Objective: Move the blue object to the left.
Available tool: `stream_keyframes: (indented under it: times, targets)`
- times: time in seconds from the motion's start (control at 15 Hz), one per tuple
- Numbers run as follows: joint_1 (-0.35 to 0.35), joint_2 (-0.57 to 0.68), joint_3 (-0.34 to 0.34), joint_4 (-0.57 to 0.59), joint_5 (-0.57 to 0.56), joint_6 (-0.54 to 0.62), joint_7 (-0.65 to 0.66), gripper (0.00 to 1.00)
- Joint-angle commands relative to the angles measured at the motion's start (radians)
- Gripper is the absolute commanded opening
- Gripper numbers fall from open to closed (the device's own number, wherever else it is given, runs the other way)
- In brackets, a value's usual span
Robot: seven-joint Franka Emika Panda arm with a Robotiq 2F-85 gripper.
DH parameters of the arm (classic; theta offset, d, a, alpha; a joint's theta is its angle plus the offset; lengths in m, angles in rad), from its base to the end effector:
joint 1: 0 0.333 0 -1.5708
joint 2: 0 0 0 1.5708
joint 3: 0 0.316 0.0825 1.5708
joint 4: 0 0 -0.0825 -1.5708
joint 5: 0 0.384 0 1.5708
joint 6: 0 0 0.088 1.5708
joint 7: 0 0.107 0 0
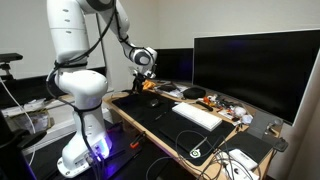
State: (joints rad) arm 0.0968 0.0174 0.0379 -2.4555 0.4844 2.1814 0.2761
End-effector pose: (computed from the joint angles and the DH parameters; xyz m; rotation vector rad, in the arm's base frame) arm 0.4413 0.0773 0.2723 -2.7308 0.6694 0.5013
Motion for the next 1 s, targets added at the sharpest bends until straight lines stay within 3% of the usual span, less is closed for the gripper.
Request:
stream_keyframes:
  times: [0.0,0.4,0.93]
  targets:
    - [-0.013,-0.143,0.010,-0.107,0.057,0.038,0.034,1.00]
    - [-0.032,-0.260,-0.004,-0.171,0.249,0.079,0.038,1.00]
    - [-0.099,-0.347,-0.009,-0.226,0.334,0.225,0.124,1.00]
